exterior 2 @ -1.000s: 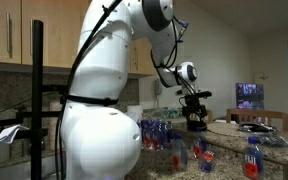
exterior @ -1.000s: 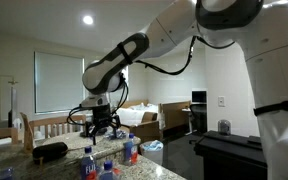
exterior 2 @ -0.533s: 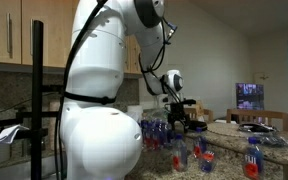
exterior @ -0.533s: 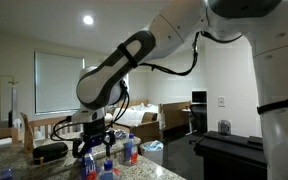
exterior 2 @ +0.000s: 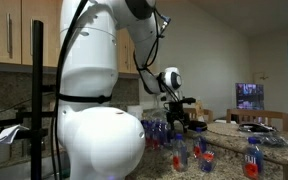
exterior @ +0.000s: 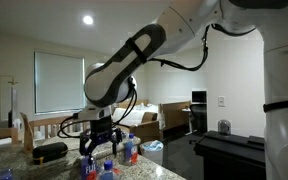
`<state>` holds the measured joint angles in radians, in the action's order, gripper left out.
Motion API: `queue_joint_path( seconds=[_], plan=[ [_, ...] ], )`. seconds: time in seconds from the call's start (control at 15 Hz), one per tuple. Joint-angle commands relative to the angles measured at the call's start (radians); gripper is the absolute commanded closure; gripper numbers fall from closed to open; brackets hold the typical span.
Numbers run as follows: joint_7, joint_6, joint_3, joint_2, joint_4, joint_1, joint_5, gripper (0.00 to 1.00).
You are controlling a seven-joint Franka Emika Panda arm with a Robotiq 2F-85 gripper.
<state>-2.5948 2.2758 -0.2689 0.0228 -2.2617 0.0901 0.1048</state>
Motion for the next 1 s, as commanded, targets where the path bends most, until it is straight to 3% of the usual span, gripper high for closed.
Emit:
queue_joint_path(
  seconds=[0.0, 0.47, 0.87, 0.93],
  plan=[
    [0.011, -0.022, 0.046, 0.055, -0.039, 0.039, -0.009, 0.00],
    [-0.033, -0.061, 0.083, 0.019, -0.023, 0.059, -0.045, 0.00],
    [-0.024, -0.059, 0.068, -0.057, 0.008, 0.082, -0.053, 0.00],
    [-0.024, -0.059, 0.070, -0.062, 0.010, 0.082, -0.044, 0.25]
  ],
)
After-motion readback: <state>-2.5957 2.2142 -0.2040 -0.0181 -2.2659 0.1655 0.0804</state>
